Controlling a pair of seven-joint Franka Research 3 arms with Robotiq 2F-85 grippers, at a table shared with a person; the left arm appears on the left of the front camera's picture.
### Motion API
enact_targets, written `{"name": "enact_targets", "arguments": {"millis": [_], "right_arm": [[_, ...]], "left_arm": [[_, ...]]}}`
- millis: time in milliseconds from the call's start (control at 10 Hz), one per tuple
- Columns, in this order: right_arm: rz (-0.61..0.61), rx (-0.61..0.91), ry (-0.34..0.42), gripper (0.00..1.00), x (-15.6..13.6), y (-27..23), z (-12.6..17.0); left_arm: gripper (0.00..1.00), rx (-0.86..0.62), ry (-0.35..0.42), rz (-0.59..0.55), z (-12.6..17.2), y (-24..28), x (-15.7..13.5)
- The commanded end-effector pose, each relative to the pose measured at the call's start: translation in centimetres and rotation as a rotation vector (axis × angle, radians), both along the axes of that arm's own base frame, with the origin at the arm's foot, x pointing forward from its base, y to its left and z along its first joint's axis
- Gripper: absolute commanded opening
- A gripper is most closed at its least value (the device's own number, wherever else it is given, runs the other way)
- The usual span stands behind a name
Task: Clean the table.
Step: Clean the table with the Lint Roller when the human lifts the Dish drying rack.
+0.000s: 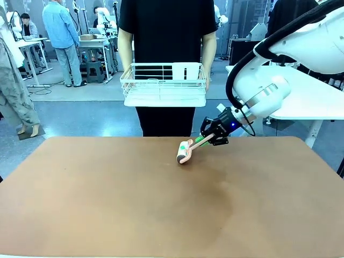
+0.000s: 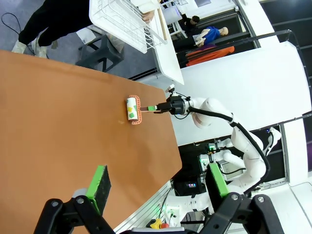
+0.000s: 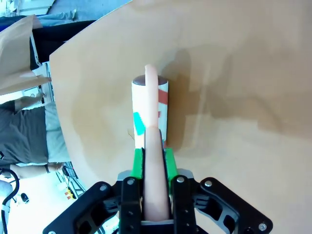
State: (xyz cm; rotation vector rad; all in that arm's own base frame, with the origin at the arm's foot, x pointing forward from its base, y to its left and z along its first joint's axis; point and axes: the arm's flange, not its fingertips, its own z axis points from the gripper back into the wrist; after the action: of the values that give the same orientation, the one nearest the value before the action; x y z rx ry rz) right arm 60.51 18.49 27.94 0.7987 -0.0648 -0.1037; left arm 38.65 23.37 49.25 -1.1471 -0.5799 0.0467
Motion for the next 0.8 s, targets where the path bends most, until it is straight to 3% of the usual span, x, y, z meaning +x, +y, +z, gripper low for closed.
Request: {"name": "enact_targets", "arguments": {"millis": [0, 100, 200, 300, 400, 500, 600, 700], "right_arm": [[0.133, -0.03, 0.012, 0.21, -4.2, -1.7, 2.7], [0.222, -0.026, 0.009, 0.21, -4.7, -3.6, 8.9], [0.175, -0.094, -0.039, 0.21, -5.1, -5.5, 14.5], [0.151, -0.213, -0.048, 0.21, -6.0, -7.0, 17.8], [0.173, -0.411, 0.023, 0.21, -7.1, -9.2, 20.2], [0.2, -0.506, 0.087, 0.21, -7.9, -11.7, 22.0], [0.107, -0.539, 0.087, 0.21, -8.7, -14.1, 23.4], [0.099, -0.593, 0.094, 0.21, -9.9, -16.1, 23.7]], "left_arm": [[1.0, -0.016, -0.015, -0.004, 0.3, 0.1, -0.2], [1.0, -0.016, -0.015, -0.004, 0.3, 0.1, -0.2], [1.0, -0.016, -0.015, -0.004, 0.3, 0.1, -0.2], [1.0, -0.016, -0.015, -0.004, 0.3, 0.1, -0.2], [1.0, -0.016, -0.015, -0.004, 0.3, 0.1, -0.2], [1.0, -0.016, -0.015, -0.004, 0.3, 0.1, -0.2], [1.0, -0.016, -0.015, -0.004, 0.3, 0.1, -0.2], [1.0, -0.016, -0.015, -0.004, 0.3, 0.1, -0.2]]}}
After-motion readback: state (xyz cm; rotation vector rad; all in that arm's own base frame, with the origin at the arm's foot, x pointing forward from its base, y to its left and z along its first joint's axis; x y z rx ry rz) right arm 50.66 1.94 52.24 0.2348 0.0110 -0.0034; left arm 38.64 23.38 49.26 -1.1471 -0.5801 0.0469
